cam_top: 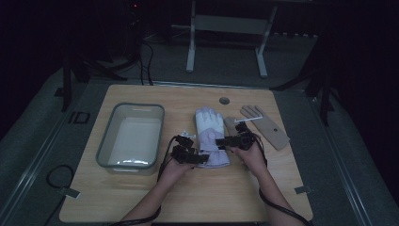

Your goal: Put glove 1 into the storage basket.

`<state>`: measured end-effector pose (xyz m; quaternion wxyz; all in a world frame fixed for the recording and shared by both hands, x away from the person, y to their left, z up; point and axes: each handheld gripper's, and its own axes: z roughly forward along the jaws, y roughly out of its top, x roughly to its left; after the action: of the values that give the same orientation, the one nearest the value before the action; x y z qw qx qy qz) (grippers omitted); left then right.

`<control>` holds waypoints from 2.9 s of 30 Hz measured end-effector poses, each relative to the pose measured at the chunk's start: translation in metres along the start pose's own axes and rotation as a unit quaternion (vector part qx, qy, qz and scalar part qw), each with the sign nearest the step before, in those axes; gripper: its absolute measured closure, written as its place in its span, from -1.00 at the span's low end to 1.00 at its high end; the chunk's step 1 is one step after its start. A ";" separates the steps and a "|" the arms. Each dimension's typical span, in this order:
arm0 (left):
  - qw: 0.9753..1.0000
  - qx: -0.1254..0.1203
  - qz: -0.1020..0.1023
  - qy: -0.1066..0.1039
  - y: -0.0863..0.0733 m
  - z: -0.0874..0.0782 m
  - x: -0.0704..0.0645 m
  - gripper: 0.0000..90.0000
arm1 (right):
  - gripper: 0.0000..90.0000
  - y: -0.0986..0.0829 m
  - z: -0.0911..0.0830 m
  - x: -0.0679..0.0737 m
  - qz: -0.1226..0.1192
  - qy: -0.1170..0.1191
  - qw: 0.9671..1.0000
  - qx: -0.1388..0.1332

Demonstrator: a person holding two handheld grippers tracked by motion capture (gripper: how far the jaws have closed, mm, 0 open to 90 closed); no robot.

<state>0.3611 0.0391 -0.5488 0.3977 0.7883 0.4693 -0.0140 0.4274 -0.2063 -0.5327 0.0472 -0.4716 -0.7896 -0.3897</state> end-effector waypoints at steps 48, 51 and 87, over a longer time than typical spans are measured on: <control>0.993 0.044 0.106 -0.039 0.043 -0.064 -0.009 0.64 | 0.69 0.021 -0.031 0.082 -0.101 -0.097 0.989 -0.039; 0.992 0.050 0.115 -0.031 0.048 -0.080 -0.006 0.64 | 0.69 0.031 -0.029 0.099 -0.110 -0.103 0.988 -0.040; 0.989 0.104 0.096 0.038 0.027 -0.227 0.085 0.64 | 0.69 0.092 0.064 0.238 -0.143 -0.051 0.988 -0.036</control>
<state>0.3494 0.2396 -0.4109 0.2950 0.8669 0.4018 0.0057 0.3870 0.0276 -0.4185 -0.0667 -0.3748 -0.8357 -0.3958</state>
